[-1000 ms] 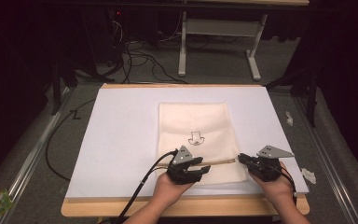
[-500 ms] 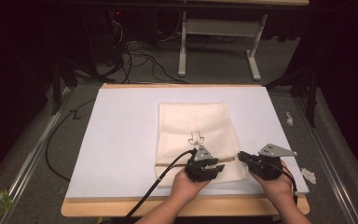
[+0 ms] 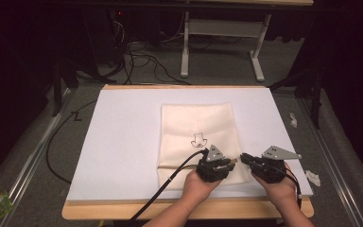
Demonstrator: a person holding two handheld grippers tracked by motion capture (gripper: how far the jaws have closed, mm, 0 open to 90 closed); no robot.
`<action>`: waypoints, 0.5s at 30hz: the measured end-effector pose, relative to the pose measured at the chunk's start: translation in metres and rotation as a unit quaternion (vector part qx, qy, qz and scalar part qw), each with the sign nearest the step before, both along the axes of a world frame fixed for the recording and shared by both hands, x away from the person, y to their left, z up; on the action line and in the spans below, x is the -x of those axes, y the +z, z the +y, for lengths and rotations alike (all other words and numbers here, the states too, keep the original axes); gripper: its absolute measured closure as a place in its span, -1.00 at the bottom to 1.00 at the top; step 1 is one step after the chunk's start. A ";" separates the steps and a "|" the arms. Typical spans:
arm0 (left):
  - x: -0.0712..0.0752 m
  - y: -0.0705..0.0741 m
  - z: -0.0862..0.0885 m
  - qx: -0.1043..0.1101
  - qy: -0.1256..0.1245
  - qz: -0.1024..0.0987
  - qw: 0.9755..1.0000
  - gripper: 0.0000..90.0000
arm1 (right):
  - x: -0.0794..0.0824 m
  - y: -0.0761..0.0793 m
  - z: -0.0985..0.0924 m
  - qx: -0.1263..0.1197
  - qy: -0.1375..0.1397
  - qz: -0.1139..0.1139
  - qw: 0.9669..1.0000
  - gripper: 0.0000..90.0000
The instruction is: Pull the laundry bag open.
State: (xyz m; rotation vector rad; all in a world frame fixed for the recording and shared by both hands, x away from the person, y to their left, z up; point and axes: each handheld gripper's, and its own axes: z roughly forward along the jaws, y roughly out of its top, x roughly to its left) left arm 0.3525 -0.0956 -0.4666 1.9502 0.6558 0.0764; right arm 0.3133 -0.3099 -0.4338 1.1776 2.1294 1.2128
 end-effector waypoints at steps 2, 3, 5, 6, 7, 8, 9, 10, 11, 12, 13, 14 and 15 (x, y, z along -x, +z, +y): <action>0.000 0.000 -0.001 0.002 0.000 -0.002 1.000 0.68 | 0.000 0.000 0.000 0.000 -0.001 0.001 1.000 0.90; 0.001 0.000 -0.002 0.002 0.001 -0.003 1.000 0.72 | 0.000 0.000 0.000 0.000 -0.001 0.001 1.000 0.90; 0.002 0.000 -0.003 0.009 0.007 -0.007 1.000 0.79 | 0.000 0.000 0.000 0.000 0.000 -0.002 1.000 0.90; 0.002 0.000 -0.003 0.009 0.007 -0.007 1.000 0.83 | 0.001 0.000 0.000 -0.001 -0.002 -0.002 1.000 0.90; 0.003 0.000 -0.004 0.012 0.008 -0.011 1.000 0.85 | 0.001 0.001 0.000 -0.001 -0.002 -0.003 1.000 0.90; 0.003 0.001 -0.005 0.013 0.010 -0.014 1.000 0.87 | 0.001 0.001 0.000 0.000 -0.002 -0.004 1.000 0.90; 0.004 0.001 -0.005 0.013 0.011 -0.016 1.000 0.89 | 0.001 0.001 0.000 0.000 -0.003 -0.004 1.000 0.89; 0.004 0.001 -0.005 0.013 0.011 -0.016 1.000 0.89 | 0.001 0.001 0.000 -0.001 -0.004 -0.003 1.000 0.90; 0.005 0.002 -0.005 0.015 0.014 -0.021 1.000 0.89 | 0.000 0.001 -0.001 -0.003 -0.004 -0.006 1.000 0.90; 0.005 0.002 -0.005 0.016 0.017 -0.021 1.000 0.89 | 0.000 0.001 -0.001 -0.002 -0.003 -0.007 1.000 0.90; 0.005 0.002 -0.006 0.017 0.019 -0.020 0.999 0.85 | 0.000 0.002 -0.001 -0.003 -0.004 -0.006 1.000 0.90; 0.005 0.001 -0.006 0.019 0.020 -0.019 0.999 0.81 | 0.000 0.002 -0.001 -0.004 -0.004 -0.006 1.000 0.90; 0.005 0.000 -0.007 0.019 0.021 -0.020 0.999 0.78 | 0.000 0.001 -0.001 -0.002 -0.004 -0.007 1.000 0.90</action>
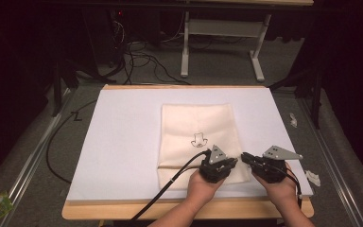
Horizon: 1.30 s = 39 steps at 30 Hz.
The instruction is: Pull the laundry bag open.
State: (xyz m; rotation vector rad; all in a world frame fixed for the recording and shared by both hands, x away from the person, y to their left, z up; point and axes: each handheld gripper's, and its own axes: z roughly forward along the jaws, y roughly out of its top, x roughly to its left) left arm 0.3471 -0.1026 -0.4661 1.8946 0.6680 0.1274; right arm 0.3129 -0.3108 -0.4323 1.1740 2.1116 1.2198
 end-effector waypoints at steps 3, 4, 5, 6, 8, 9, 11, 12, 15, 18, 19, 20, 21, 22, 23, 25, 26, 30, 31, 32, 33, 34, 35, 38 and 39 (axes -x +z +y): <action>0.001 -0.001 -0.002 -0.007 0.003 -0.004 1.000 0.76 | 0.000 0.000 0.001 0.002 0.000 0.000 1.000 0.90; 0.001 -0.002 -0.002 -0.008 0.006 -0.002 1.000 0.79 | 0.000 0.000 0.001 0.002 -0.001 0.001 1.000 0.89; 0.001 -0.002 -0.002 -0.008 0.005 -0.001 1.000 0.83 | 0.000 0.000 0.001 0.003 -0.001 0.001 1.000 0.89; 0.001 -0.001 -0.002 -0.009 0.004 -0.002 1.000 0.85 | 0.000 0.000 0.001 0.002 -0.001 0.001 1.000 0.90; 0.001 -0.001 -0.002 -0.011 0.000 -0.010 1.000 0.91 | 0.000 0.001 0.000 0.001 -0.001 -0.001 1.000 0.89; 0.002 -0.001 -0.002 -0.012 -0.001 -0.010 1.000 0.92 | 0.000 0.001 0.000 0.001 -0.001 -0.001 1.000 0.89; 0.002 -0.001 -0.002 -0.013 -0.001 -0.011 1.000 0.93 | 0.000 0.001 0.000 0.001 -0.002 0.000 1.000 0.89; 0.001 -0.001 -0.002 -0.017 -0.004 -0.008 1.000 0.94 | 0.000 0.000 0.000 0.003 -0.003 0.000 1.000 0.89; 0.002 -0.001 -0.001 -0.023 -0.006 -0.010 1.000 0.94 | 0.000 -0.001 0.001 0.006 -0.005 0.003 1.000 0.90; 0.002 0.000 0.001 -0.026 -0.007 -0.014 1.000 0.94 | 0.000 0.000 0.000 0.006 -0.006 0.003 1.000 0.90; 0.002 0.000 0.001 -0.026 -0.007 -0.014 1.000 0.94 | 0.000 0.000 0.000 0.006 -0.006 0.003 1.000 0.90; 0.003 0.000 0.002 -0.028 -0.010 -0.016 0.999 0.94 | 0.000 0.000 0.000 0.006 -0.008 0.003 1.000 0.90; 0.003 0.001 0.003 -0.032 -0.010 -0.017 0.999 0.94 | 0.000 0.000 0.000 0.006 -0.010 0.003 1.000 0.90; 0.002 0.001 0.005 -0.034 -0.010 -0.016 0.999 0.94 | 0.001 0.000 0.000 0.007 -0.011 0.002 1.000 0.90; 0.002 0.001 0.006 -0.035 -0.010 -0.016 0.999 0.94 | 0.001 0.000 -0.001 0.007 -0.013 0.002 1.000 0.90; 0.002 0.001 0.008 -0.037 -0.010 -0.015 0.999 0.94 | 0.000 0.000 -0.002 0.006 -0.015 0.001 1.000 0.90; 0.001 0.000 0.012 -0.042 -0.009 -0.014 0.999 0.94 | 0.000 0.000 -0.002 0.006 -0.015 0.001 1.000 0.90; 0.001 -0.001 0.020 -0.048 -0.009 -0.010 0.999 0.94 | 0.000 0.000 -0.003 0.005 -0.017 0.003 1.000 0.90; 0.001 -0.001 0.022 -0.050 -0.010 -0.009 0.999 0.94 | 0.000 0.000 -0.003 0.005 -0.018 0.002 1.000 0.90; 0.001 -0.002 0.024 -0.052 -0.010 -0.010 0.999 0.94 | 0.001 0.000 -0.003 0.006 -0.018 0.002 1.000 0.90; 0.001 -0.002 0.026 -0.055 -0.010 -0.009 0.998 0.94 | 0.001 0.000 -0.003 0.006 -0.017 0.002 1.000 0.90; 0.001 -0.003 0.028 -0.056 -0.011 -0.007 0.998 0.94 | 0.001 0.000 -0.003 0.007 -0.018 0.002 1.000 0.90; 0.001 -0.003 0.030 -0.059 -0.011 -0.006 0.998 0.94 | 0.001 0.000 -0.003 0.007 -0.018 0.002 1.000 0.90; 0.001 -0.003 0.036 -0.064 -0.012 -0.002 0.998 0.94 | 0.001 -0.001 -0.003 0.009 -0.019 0.004 1.000 0.90; 0.001 -0.003 0.039 -0.066 -0.012 -0.001 0.998 0.94 | 0.001 -0.001 -0.003 0.009 -0.019 0.004 1.000 0.90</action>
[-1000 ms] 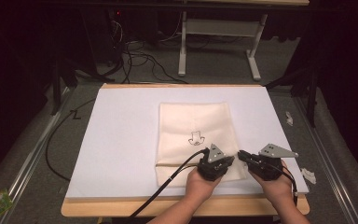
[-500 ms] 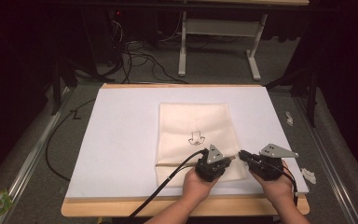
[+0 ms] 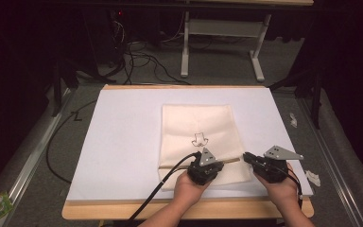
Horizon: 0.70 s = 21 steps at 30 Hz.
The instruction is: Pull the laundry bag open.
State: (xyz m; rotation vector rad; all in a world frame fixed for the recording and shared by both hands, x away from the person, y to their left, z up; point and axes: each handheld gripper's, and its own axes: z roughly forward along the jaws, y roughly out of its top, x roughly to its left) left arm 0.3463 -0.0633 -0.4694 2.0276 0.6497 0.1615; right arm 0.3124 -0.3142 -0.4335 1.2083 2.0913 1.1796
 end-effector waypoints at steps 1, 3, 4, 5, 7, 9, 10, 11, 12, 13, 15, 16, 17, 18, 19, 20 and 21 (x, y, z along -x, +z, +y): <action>0.000 0.000 0.002 -0.002 0.000 0.000 1.000 0.94 | 0.000 0.000 0.000 0.001 0.000 0.000 1.000 0.90; 0.000 0.000 0.007 -0.006 0.001 0.000 1.000 0.94 | 0.000 0.000 0.000 0.001 -0.001 0.001 1.000 0.90; 0.000 0.001 0.009 -0.008 0.002 0.000 1.000 0.94 | 0.000 0.000 0.000 0.001 -0.002 0.001 1.000 0.90; 0.000 0.001 0.013 -0.011 0.002 0.000 1.000 0.94 | 0.000 0.000 0.000 0.002 -0.001 0.000 1.000 0.90; 0.001 0.000 0.017 -0.016 0.003 -0.001 1.000 0.94 | 0.000 -0.001 0.000 0.003 -0.001 -0.001 1.000 0.90; 0.001 0.000 0.021 -0.018 0.003 0.000 1.000 0.94 | 0.000 -0.001 0.000 0.003 -0.001 -0.001 1.000 0.90; 0.001 0.000 0.023 -0.020 0.003 -0.001 1.000 0.94 | 0.000 -0.001 0.001 0.005 -0.001 -0.001 1.000 0.90; 0.001 0.000 0.025 -0.021 0.002 0.000 1.000 0.94 | 0.000 -0.001 0.001 0.006 0.000 -0.002 1.000 0.90; 0.002 0.000 0.026 -0.021 0.004 0.000 1.000 0.94 | 0.000 -0.001 0.001 0.006 0.000 -0.001 1.000 0.90; 0.002 0.000 0.027 -0.022 0.002 -0.001 1.000 0.94 | 0.000 -0.001 0.001 0.005 -0.001 0.000 1.000 0.90; 0.002 -0.001 0.028 -0.022 0.001 0.000 1.000 0.94 | 0.000 -0.002 0.001 0.005 0.001 0.000 1.000 0.90; 0.003 -0.001 0.029 -0.023 0.000 0.000 1.000 0.94 | 0.001 -0.002 0.002 0.006 0.000 0.002 1.000 0.90; 0.003 -0.001 0.029 -0.024 -0.001 -0.001 1.000 0.94 | 0.001 -0.002 0.003 0.006 0.000 0.002 1.000 0.90; 0.003 -0.001 0.029 -0.026 0.000 -0.002 1.000 0.94 | 0.001 -0.002 0.003 0.007 0.001 0.001 1.000 0.90; 0.003 -0.002 0.030 -0.031 0.000 -0.002 1.000 0.94 | 0.001 -0.002 0.003 0.009 0.001 0.000 1.000 0.90; 0.003 -0.003 0.031 -0.032 0.001 0.002 0.999 0.94 | 0.001 -0.002 0.003 0.010 -0.001 -0.002 1.000 0.90; 0.002 -0.003 0.033 -0.035 0.001 0.005 0.999 0.94 | 0.001 -0.001 0.002 0.007 -0.002 -0.001 1.000 0.90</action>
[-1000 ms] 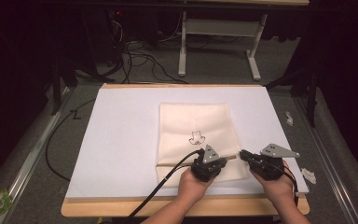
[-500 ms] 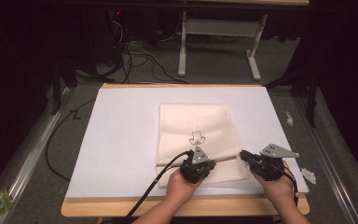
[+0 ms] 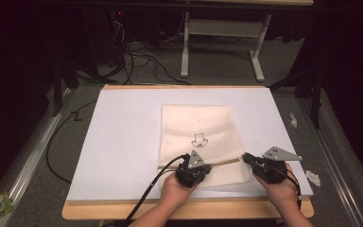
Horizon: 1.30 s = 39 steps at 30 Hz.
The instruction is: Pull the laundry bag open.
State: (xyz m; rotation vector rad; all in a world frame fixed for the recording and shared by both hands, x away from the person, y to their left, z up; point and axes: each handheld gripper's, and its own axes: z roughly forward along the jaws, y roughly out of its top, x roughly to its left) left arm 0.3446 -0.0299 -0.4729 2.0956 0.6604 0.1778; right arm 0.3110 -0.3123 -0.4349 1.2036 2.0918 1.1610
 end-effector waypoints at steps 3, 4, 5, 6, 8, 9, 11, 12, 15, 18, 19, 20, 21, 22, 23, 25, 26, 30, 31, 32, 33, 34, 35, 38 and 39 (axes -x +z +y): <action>-0.001 -0.001 0.007 -0.006 0.003 0.003 1.000 0.94 | 0.000 -0.001 -0.002 -0.001 -0.002 0.005 1.000 0.90; -0.001 -0.001 0.009 -0.006 0.003 0.004 1.000 0.94 | -0.001 -0.002 -0.002 0.001 0.000 0.003 1.000 0.90; -0.001 -0.001 0.009 -0.006 0.003 0.004 1.000 0.94 | -0.001 -0.002 -0.002 0.001 0.000 0.003 1.000 0.90; -0.001 -0.001 0.014 -0.010 0.006 0.006 1.000 0.94 | -0.001 -0.002 -0.002 0.001 -0.001 0.003 1.000 0.90; -0.002 -0.001 0.019 -0.013 0.007 0.012 1.000 0.94 | -0.001 -0.002 -0.002 0.001 -0.002 0.003 1.000 0.90; -0.002 0.000 0.022 -0.014 0.009 0.014 1.000 0.94 | -0.001 -0.002 -0.002 0.001 -0.002 0.004 1.000 0.90; -0.002 0.001 0.026 -0.017 0.012 0.013 1.000 0.94 | 0.000 -0.002 -0.002 0.001 -0.003 0.004 1.000 0.90; -0.002 0.003 0.032 -0.020 0.015 0.013 1.000 0.94 | 0.000 -0.002 -0.003 -0.001 -0.006 0.006 1.000 0.90; -0.001 0.005 0.040 -0.027 0.017 0.010 0.999 0.94 | 0.000 -0.002 -0.003 -0.001 -0.008 0.006 1.000 0.90; 0.001 0.006 0.056 -0.025 0.020 0.012 0.999 0.94 | 0.000 -0.003 -0.004 -0.005 -0.007 0.009 1.000 0.90; 0.002 0.006 0.058 -0.027 0.021 0.011 0.999 0.94 | 0.000 -0.003 -0.003 -0.004 -0.003 0.007 1.000 0.90; 0.003 0.007 0.060 -0.028 0.019 0.010 0.999 0.94 | 0.000 -0.003 -0.001 0.003 -0.002 0.007 1.000 0.90; 0.004 0.007 0.062 -0.030 0.019 0.010 0.999 0.94 | 0.000 -0.003 0.000 0.004 0.000 0.006 1.000 0.90; 0.004 0.007 0.063 -0.035 0.021 0.008 0.999 0.94 | 0.000 -0.003 0.002 0.003 0.001 0.007 1.000 0.90; 0.004 0.007 0.063 -0.035 0.021 0.008 0.999 0.94 | 0.000 -0.003 0.002 0.003 0.001 0.007 1.000 0.90; 0.004 0.005 0.070 -0.041 0.022 0.010 0.999 0.94 | 0.000 -0.003 0.001 0.005 -0.003 0.008 1.000 0.90; 0.004 0.006 0.072 -0.044 0.024 0.011 0.999 0.94 | -0.001 -0.003 0.000 0.002 -0.003 0.011 1.000 0.90; 0.004 0.003 0.082 -0.047 0.031 0.016 0.998 0.94 | -0.001 -0.004 -0.001 0.003 -0.009 0.012 1.000 0.90; 0.004 0.003 0.085 -0.047 0.031 0.016 0.998 0.94 | -0.001 -0.004 -0.002 0.002 -0.009 0.012 1.000 0.90; 0.004 0.003 0.089 -0.046 0.035 0.013 0.998 0.94 | -0.001 -0.005 -0.002 0.002 -0.009 0.013 1.000 0.91; 0.004 0.003 0.089 -0.046 0.035 0.013 0.998 0.94 | -0.001 -0.005 -0.002 0.002 -0.009 0.013 1.000 0.91; 0.005 0.003 0.096 -0.042 0.040 0.011 0.998 0.94 | -0.001 -0.005 -0.002 0.001 -0.010 0.014 1.000 0.90; 0.005 0.003 0.100 -0.043 0.043 0.012 0.998 0.94 | -0.001 -0.005 -0.002 0.001 -0.009 0.013 1.000 0.91; 0.003 0.001 0.111 -0.043 0.048 0.018 0.998 0.94 | -0.001 -0.005 -0.001 0.002 -0.007 0.013 1.000 0.91; 0.003 0.001 0.113 -0.046 0.051 0.019 0.997 0.94 | -0.001 -0.005 -0.001 0.003 -0.006 0.013 1.000 0.91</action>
